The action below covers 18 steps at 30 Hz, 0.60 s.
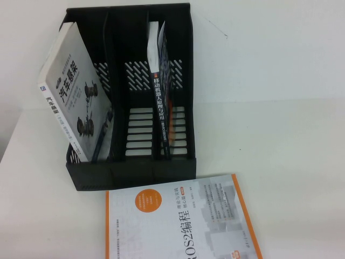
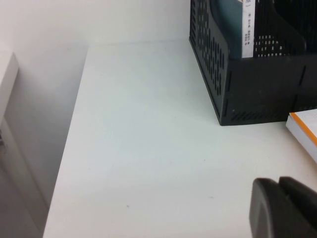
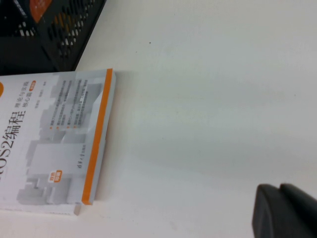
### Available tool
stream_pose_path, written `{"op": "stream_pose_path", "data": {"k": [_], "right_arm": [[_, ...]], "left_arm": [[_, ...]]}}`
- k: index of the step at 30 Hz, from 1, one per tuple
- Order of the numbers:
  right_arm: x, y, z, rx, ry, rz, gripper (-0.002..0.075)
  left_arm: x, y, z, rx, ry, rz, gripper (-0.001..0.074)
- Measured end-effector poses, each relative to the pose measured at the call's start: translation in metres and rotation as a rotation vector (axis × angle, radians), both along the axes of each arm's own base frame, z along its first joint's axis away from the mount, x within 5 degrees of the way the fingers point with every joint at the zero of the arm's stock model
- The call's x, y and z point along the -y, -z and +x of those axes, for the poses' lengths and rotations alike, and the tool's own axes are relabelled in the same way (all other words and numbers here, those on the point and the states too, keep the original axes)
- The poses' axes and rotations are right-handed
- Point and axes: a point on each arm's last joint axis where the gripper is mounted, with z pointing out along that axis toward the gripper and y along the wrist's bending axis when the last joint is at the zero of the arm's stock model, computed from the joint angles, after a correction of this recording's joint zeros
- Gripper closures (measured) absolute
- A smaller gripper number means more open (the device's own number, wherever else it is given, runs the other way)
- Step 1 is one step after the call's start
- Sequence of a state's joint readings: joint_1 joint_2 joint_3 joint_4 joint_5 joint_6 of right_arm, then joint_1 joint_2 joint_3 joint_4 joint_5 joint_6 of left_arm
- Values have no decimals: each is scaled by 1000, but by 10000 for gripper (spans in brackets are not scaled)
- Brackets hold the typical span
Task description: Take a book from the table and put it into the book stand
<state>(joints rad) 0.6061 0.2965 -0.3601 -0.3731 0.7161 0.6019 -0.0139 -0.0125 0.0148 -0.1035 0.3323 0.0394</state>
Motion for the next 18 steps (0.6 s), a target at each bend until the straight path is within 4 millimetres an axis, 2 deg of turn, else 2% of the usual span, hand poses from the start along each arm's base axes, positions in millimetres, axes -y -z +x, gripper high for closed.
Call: {"op": "stream_pose_path", "data": {"k": [18], "right_arm": [[0, 0, 0, 0, 0, 0, 727]], "left_arm": [[0, 0, 0, -1, -3, -10, 737]]}}
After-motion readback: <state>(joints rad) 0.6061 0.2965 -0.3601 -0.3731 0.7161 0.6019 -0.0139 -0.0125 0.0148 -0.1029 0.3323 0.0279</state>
